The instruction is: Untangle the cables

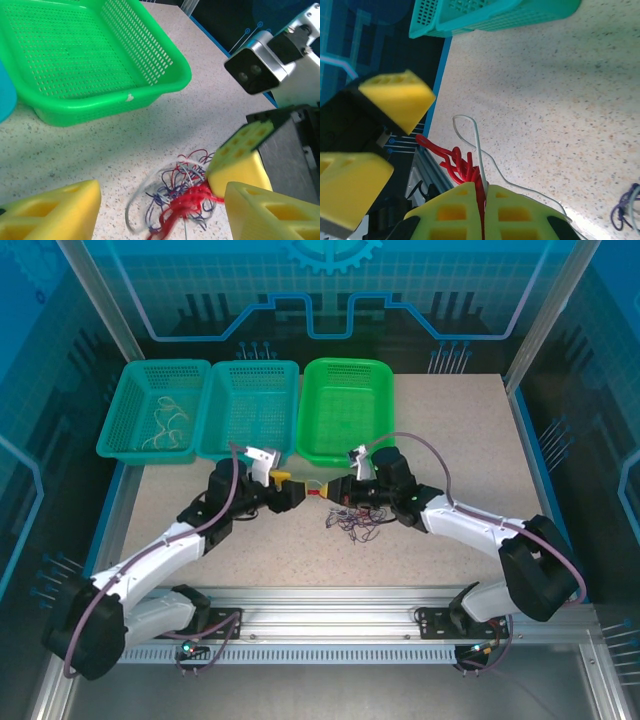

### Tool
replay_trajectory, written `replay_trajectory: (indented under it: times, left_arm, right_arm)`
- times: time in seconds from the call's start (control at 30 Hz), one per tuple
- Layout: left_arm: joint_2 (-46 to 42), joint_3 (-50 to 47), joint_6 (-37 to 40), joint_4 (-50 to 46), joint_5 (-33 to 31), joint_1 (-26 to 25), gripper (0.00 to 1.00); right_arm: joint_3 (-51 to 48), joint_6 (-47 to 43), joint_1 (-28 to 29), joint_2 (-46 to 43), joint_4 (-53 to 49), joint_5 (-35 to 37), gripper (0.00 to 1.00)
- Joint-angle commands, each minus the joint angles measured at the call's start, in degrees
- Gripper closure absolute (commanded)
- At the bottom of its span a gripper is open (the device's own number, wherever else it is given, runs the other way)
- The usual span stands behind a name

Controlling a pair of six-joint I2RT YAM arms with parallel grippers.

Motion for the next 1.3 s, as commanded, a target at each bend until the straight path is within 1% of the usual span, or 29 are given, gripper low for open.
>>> replay_trajectory:
  times: [0.0,0.07,0.13,0.23,0.27,0.4,0.47,0.57,0.6,0.63,0.7,0.73,0.77,0.83,0.87,0.93,1.0,1.07,1.13,1.17,1.23,1.27]
  left_arm:
    - [-3.8,-5.3,-3.8,7.6,3.1,-0.1,0.32]
    - [-4.0,-8.9,-6.9,14.1,5.4,0.0,0.34]
    - [-2.3,-11.0,-9.5,20.3,8.1,0.1,0.35]
    - [4.1,-11.7,-14.4,32.0,13.1,0.1,0.35]
    - [6.9,-11.4,-16.5,36.1,13.9,0.0,0.35]
    - [19.0,-9.4,-23.3,50.4,13.8,0.1,0.35]
    - [24.5,-7.8,-25.6,56.9,14.2,0.0,0.40]
    - [30.9,-5.4,-28.6,63.2,15.0,-0.2,0.45]
    - [32.7,-5.0,-29.8,66.0,14.8,-0.2,0.49]
    - [34.0,-4.7,-30.6,67.7,14.6,-0.2,0.57]
    - [35.0,-3.7,-30.8,67.7,14.2,-0.3,0.80]
    - [35.1,-3.5,-30.6,67.6,14.1,-0.3,0.96]
    - [34.8,-3.7,-30.2,67.2,13.5,-0.2,1.00]
    - [32.4,-4.4,-28.6,64.1,12.7,-0.2,1.00]
    - [30.2,-4.9,-26.9,60.8,12.1,-0.3,1.00]
    - [24.2,-5.9,-22.5,52.2,10.2,-0.2,1.00]
    - [17.1,-5.7,-15.9,38.3,7.2,-0.4,1.00]
    - [10.8,-3.8,-8.0,23.5,3.6,-0.9,1.00]
    - [8.0,-1.7,-2.8,15.0,3.0,-1.0,1.00]
    - [7.2,-0.3,-0.7,11.1,3.4,-1.1,1.00]
    - [5.8,2.5,2.9,5.2,3.7,-1.9,1.00]
    - [5.1,4.2,5.0,1.6,3.0,-2.8,1.00]
  right_arm:
    - [-0.7,0.8,-2.4,-2.5,-2.2,-0.9,1.00]
    - [-1.1,1.6,-3.3,-3.4,-2.0,-1.7,1.00]
    - [-0.9,2.4,-4.1,-3.9,-2.2,-2.8,1.00]
    - [-0.5,3.8,-4.7,-4.5,-2.2,-4.4,1.00]
    - [-0.2,4.2,-4.8,-4.6,-2.2,-4.7,1.00]
    - [0.5,5.6,-4.8,-5.2,-1.8,-5.2,1.00]
    - [0.7,6.4,-4.8,-5.5,-1.7,-5.1,1.00]
    - [1.0,6.7,-4.7,-5.7,-1.7,-5.4,1.00]
    - [1.1,6.8,-4.7,-5.6,-1.7,-5.5,1.00]
    - [1.1,6.8,-4.7,-5.6,-1.9,-5.6,1.00]
    - [0.9,6.7,-4.8,-5.9,-2.6,-5.4,1.00]
    - [0.6,6.6,-4.8,-6.0,-3.1,-5.0,1.00]
    - [0.2,6.6,-4.9,-6.4,-3.8,-4.6,1.00]
    - [-1.1,6.0,-5.2,-7.6,-4.9,-3.7,1.00]
    - [-2.2,4.5,-5.3,-8.7,-6.8,-2.8,1.00]
    - [-4.2,-0.9,-5.2,-11.9,-14.8,1.6,0.99]
    - [-6.8,-5.2,-4.8,-14.9,-23.6,8.5,0.90]
    - [-9.4,-7.2,-4.7,-16.5,-31.7,15.9,0.80]
    - [-11.2,-6.9,-5.6,-16.7,-37.8,21.4,0.71]
    - [-11.6,-7.3,-6.2,-16.8,-38.3,21.2,0.69]
    - [-10.4,-8.0,-6.5,-17.4,-39.3,20.7,0.59]
    - [-9.2,-8.6,-5.9,-17.9,-39.7,20.9,0.57]
